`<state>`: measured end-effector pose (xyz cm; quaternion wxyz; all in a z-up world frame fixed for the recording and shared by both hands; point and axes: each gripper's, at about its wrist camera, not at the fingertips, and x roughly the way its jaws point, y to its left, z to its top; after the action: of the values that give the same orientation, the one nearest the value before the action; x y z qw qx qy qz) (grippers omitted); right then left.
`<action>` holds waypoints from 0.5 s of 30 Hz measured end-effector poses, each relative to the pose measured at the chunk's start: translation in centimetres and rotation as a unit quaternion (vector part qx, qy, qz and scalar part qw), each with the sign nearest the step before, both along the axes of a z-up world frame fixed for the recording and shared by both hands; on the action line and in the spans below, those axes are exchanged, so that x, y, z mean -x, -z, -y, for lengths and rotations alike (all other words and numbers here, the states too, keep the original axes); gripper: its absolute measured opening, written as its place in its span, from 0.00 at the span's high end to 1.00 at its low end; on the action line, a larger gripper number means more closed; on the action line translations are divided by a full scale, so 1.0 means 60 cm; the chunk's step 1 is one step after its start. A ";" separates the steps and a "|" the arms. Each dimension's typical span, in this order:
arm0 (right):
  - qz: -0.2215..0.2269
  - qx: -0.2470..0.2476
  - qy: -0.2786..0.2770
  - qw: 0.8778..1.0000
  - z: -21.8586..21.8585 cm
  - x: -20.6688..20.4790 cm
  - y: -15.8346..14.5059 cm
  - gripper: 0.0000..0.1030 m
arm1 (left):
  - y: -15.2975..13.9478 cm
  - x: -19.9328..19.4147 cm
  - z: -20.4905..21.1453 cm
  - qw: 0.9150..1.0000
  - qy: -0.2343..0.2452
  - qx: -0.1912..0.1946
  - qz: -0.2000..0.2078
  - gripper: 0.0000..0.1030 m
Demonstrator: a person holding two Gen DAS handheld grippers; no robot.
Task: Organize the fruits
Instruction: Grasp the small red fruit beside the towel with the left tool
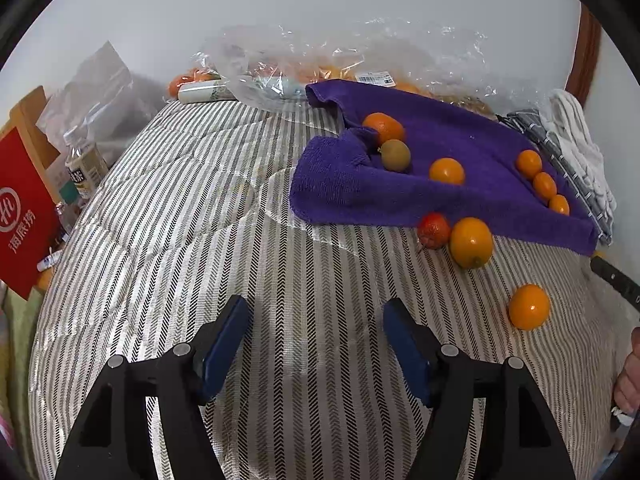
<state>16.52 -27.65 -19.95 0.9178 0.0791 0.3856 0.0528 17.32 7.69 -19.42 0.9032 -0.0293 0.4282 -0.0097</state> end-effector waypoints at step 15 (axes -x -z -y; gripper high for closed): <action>-0.025 0.034 -0.038 0.998 -0.027 -0.011 0.010 0.76 | -0.027 -0.037 0.094 0.996 0.069 -0.049 0.005 0.37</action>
<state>17.16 -26.01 -20.54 0.9073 0.0341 0.4128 0.0721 19.57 2.04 -17.79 0.9030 0.0442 0.4244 -0.0509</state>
